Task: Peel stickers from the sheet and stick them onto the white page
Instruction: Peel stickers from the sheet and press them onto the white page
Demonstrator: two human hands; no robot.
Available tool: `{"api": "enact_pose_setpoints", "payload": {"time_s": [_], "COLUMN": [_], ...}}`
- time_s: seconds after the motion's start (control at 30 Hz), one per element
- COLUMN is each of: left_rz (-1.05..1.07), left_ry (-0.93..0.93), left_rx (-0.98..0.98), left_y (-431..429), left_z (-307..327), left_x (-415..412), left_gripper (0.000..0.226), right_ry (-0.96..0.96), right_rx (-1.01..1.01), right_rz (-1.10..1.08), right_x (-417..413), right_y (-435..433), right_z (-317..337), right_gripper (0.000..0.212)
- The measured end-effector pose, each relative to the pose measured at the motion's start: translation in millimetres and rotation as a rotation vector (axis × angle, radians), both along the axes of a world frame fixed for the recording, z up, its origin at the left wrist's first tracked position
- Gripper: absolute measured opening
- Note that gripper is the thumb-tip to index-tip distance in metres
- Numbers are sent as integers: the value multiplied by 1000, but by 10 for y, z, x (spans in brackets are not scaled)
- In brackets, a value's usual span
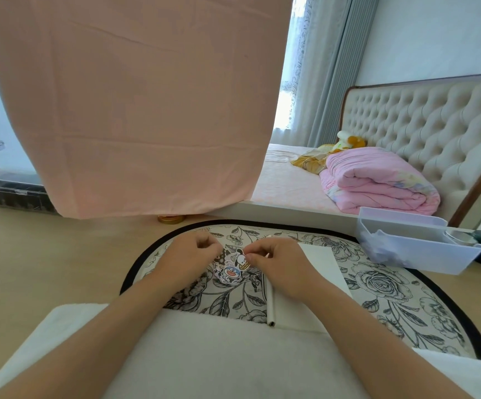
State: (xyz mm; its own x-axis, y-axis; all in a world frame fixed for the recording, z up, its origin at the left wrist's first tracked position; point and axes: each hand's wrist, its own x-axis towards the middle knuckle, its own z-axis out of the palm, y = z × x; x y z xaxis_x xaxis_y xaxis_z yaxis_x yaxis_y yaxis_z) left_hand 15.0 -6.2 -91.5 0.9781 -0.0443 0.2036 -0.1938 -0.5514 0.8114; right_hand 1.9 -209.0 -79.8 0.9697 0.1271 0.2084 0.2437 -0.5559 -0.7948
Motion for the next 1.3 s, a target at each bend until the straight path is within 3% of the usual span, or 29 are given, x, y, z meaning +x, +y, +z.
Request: {"api": "enact_pose_setpoints", "payload": {"time_s": [0.13, 0.2, 0.33, 0.43, 0.57, 1.03, 1.3], "left_rz": [-64, -46, -75, -141, -156, -168, -161], "left_ry": [-85, -132, -236, -124, -8, -163, -151], "left_rx": [470, 505, 309, 9, -206, -103, -118], "left_y": [-48, -70, -186, -434, -786, -1063, -983], "left_z": [-29, -36, 43, 145, 218, 21, -43], "left_x": [-44, -51, -130, -169, -65, 162, 118], "left_gripper": [7, 10, 17, 9, 6, 14, 8], "right_ry": [15, 58, 129, 124, 102, 22, 20], "right_rx": [63, 116, 231, 307, 354, 126, 157], "right_rz": [-44, -42, -36, -57, -91, -115, -43], "right_x": [21, 6, -22, -37, -28, 89, 70], "right_y": [-59, -126, -263, -351, -509, -836, -704], "right_z": [40, 78, 136, 185, 206, 184, 102], "right_gripper": [11, 13, 12, 6, 5, 10, 10]}}
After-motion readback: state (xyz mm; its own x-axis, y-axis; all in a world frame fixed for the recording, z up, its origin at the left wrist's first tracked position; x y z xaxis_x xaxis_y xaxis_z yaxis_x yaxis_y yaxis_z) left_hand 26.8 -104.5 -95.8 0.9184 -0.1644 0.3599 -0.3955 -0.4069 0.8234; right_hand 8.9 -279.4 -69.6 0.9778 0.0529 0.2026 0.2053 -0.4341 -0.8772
